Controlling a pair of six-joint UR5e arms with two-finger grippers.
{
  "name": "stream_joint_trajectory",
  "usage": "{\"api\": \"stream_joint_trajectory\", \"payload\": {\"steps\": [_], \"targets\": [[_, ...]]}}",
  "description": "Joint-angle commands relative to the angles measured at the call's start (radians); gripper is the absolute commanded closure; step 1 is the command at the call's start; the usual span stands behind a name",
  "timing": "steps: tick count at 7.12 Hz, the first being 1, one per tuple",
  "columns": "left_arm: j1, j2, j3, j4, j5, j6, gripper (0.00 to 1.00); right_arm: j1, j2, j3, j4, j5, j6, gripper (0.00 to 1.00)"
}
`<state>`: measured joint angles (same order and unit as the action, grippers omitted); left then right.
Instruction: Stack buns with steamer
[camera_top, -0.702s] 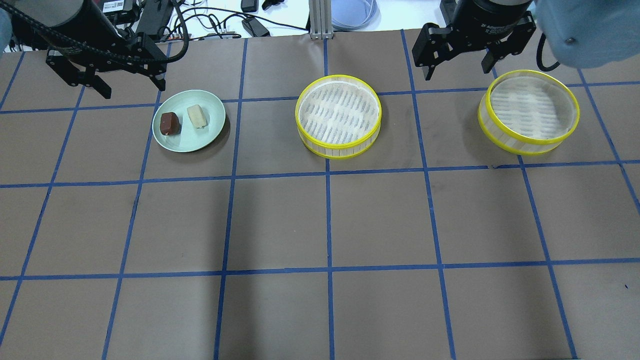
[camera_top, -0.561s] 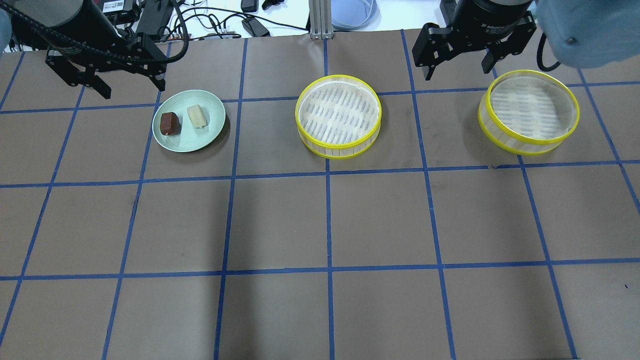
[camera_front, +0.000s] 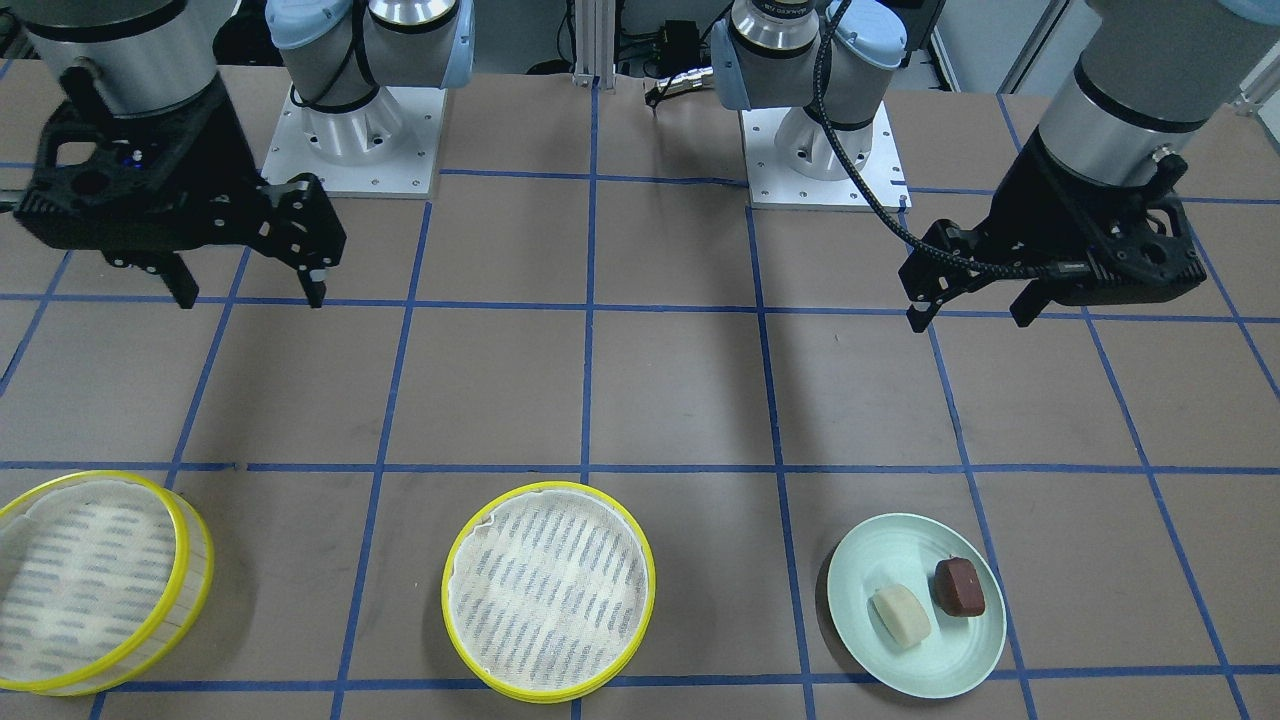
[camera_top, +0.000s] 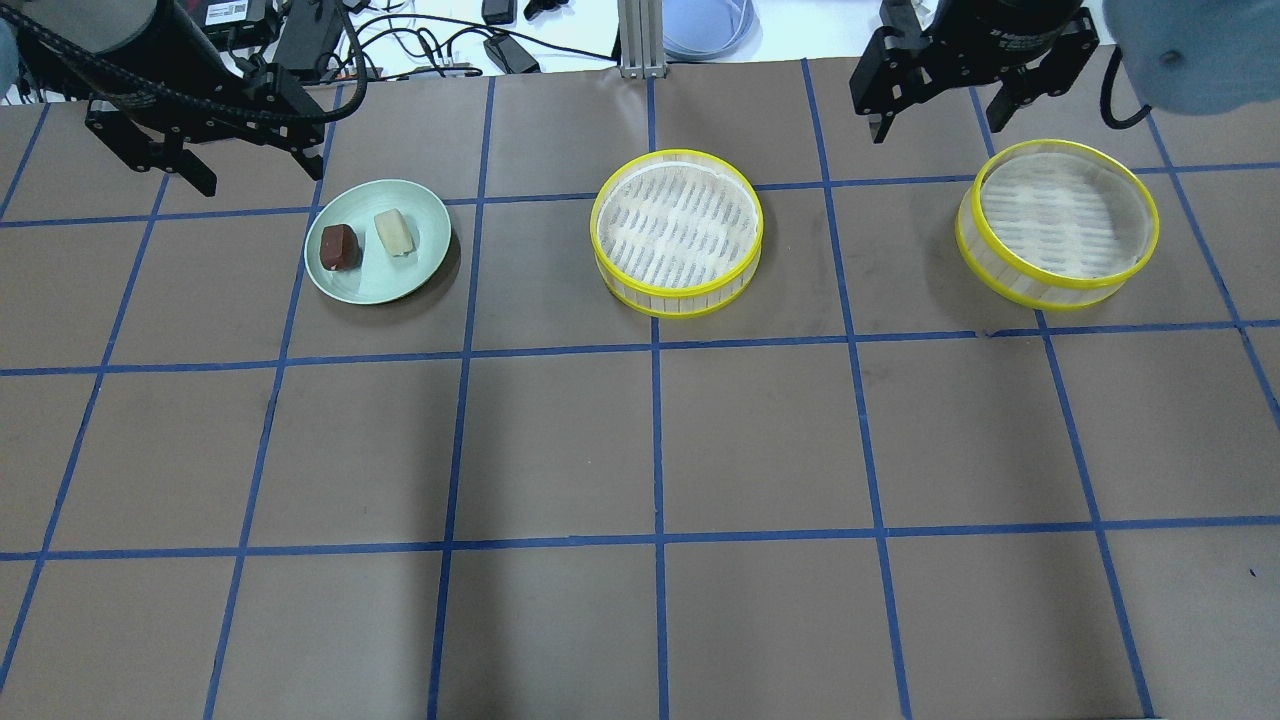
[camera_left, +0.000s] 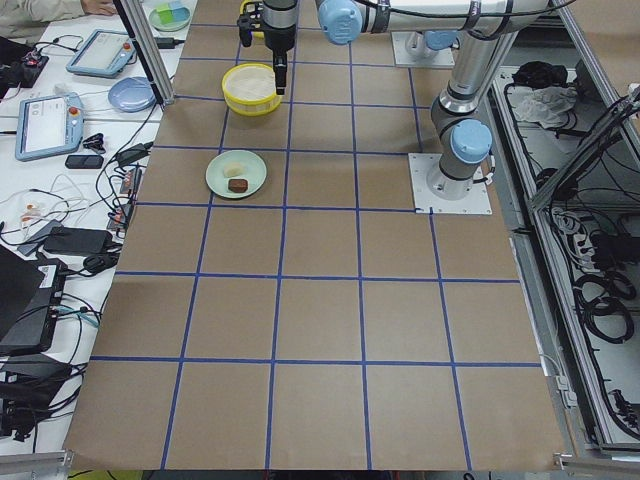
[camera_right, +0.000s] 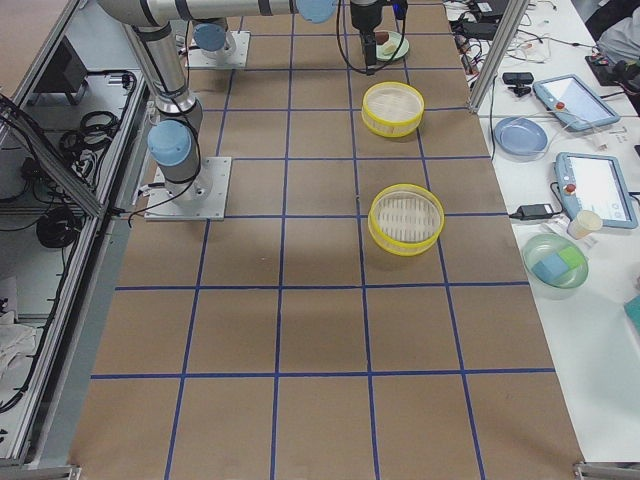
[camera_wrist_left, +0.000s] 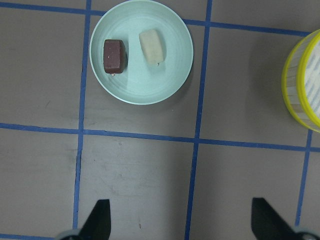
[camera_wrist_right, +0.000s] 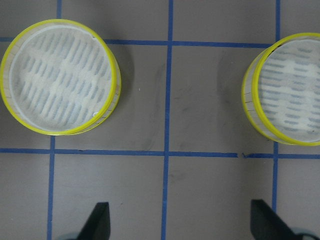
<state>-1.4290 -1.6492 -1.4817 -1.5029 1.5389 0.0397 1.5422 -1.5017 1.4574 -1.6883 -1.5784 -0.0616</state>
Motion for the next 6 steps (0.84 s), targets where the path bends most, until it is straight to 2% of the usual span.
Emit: {"api": "stream_joint_trajectory", "payload": {"steps": [1, 2, 3, 4, 6], "targets": [[0.002, -0.061, -0.032, 0.088, -0.002, -0.004, 0.00, -0.162, 0.072, -0.029, -0.008, -0.002, -0.177, 0.00], [0.004, -0.096, -0.058, 0.190, -0.002, 0.002, 0.00, -0.222, 0.140, -0.055, -0.101, -0.002, -0.272, 0.00], [0.004, -0.142, -0.061, 0.263, 0.000, -0.003, 0.00, -0.317, 0.194, -0.060, -0.134, -0.002, -0.293, 0.00], [0.004, -0.196, -0.061, 0.359, 0.000, -0.010, 0.00, -0.389, 0.277, -0.060, -0.222, 0.001, -0.302, 0.00], [0.004, -0.308, -0.061, 0.484, 0.001, -0.007, 0.00, -0.428, 0.413, -0.062, -0.348, 0.005, -0.383, 0.00]]}}
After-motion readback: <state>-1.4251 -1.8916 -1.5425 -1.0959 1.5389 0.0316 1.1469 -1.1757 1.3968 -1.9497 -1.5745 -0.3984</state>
